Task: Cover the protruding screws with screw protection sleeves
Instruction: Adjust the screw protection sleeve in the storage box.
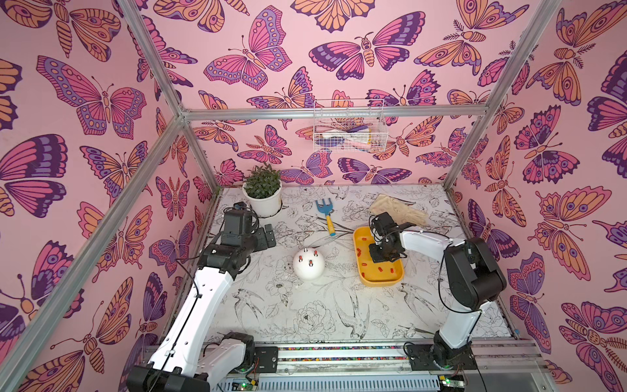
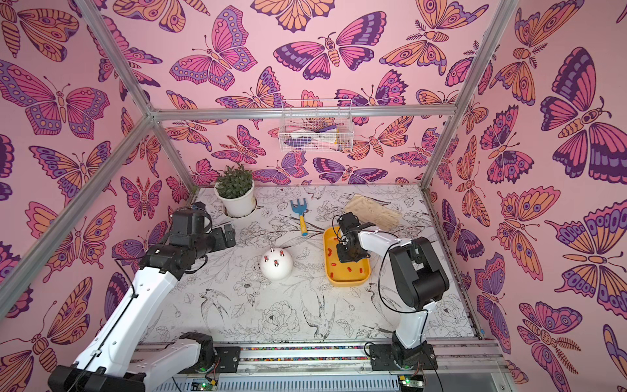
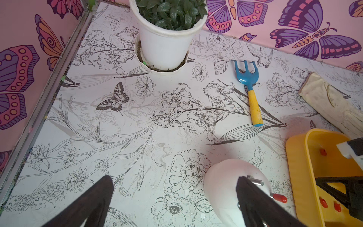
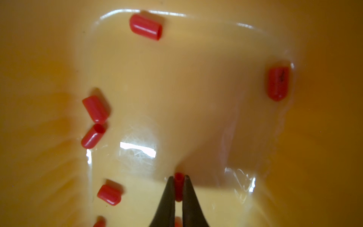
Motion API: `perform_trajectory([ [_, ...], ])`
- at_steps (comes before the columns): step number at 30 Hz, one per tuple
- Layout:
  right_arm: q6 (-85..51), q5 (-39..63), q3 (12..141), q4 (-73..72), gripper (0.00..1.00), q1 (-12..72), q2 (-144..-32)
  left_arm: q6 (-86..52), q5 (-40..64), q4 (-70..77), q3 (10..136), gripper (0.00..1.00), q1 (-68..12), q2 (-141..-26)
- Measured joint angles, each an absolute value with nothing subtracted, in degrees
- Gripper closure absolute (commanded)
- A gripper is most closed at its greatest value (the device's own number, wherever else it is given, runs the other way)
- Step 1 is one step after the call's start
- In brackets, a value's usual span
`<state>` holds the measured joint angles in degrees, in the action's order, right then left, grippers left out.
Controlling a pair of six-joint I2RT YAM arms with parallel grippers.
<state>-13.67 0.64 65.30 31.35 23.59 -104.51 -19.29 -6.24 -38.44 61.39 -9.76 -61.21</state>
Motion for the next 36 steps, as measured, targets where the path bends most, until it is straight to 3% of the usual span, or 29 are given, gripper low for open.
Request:
perform_trajectory([
  [12, -13.65, 1.13, 65.71, 32.47, 0.77, 23.33, -105.06, -19.29, -5.98, -37.47, 61.23, 0.00, -9.39, -61.21],
  [36, -13.74, 0.67, 64.20, 35.29, 0.75, 23.33, -103.59, -19.31, -5.39, -37.26, 60.38, 0.00, -9.28, -60.34],
])
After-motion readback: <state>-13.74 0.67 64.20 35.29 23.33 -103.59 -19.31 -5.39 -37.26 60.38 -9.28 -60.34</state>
